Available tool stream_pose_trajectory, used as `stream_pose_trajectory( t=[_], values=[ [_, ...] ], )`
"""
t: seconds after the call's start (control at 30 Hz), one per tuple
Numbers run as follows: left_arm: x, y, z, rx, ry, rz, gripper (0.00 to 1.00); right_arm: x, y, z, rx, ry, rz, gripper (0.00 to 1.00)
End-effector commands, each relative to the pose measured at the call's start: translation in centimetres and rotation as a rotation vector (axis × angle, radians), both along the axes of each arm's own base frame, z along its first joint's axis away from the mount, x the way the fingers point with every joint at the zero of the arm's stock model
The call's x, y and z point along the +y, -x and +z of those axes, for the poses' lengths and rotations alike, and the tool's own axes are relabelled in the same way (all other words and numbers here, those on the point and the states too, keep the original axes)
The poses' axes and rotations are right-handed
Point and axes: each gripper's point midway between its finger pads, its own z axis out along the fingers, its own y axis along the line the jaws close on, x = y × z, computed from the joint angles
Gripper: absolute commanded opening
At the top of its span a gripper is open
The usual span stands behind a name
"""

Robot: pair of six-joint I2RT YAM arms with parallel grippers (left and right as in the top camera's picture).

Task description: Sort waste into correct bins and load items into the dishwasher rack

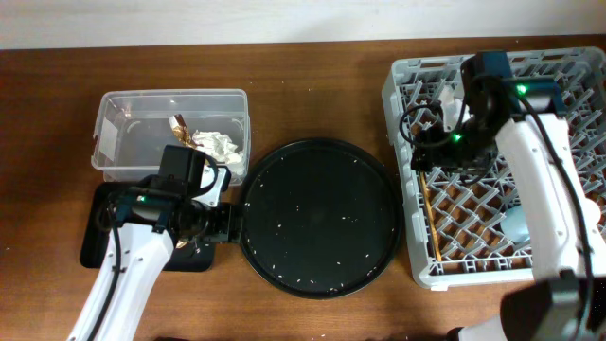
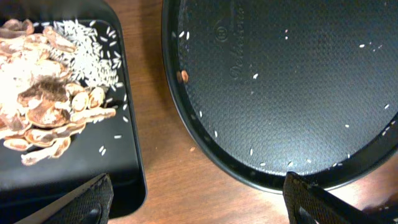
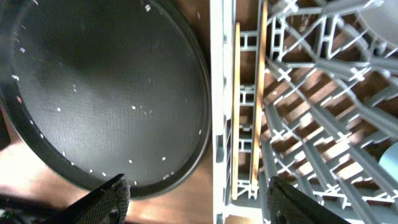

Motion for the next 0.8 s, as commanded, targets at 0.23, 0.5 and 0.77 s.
stream_pose_trajectory(
  t=[0.23,0.5,0.77],
  values=[
    [1.8,2.7,6.9,-0.44,-0.002,0.022,0.99,-1.0,7.7,2.0,-0.535,0.023,-0.007,0.98],
    [4.4,6.1,9.9,-0.701,-0.004,0.178,0.99,-1.1,12.5,2.0,-0.59,0.021,-0.007,0.98],
    [4.5,6.2,9.7,-0.693,-0.006,0.177,0.99,-1.1,12.4,1.8,-0.581,0.021,-0.007,0.98]
  ],
)
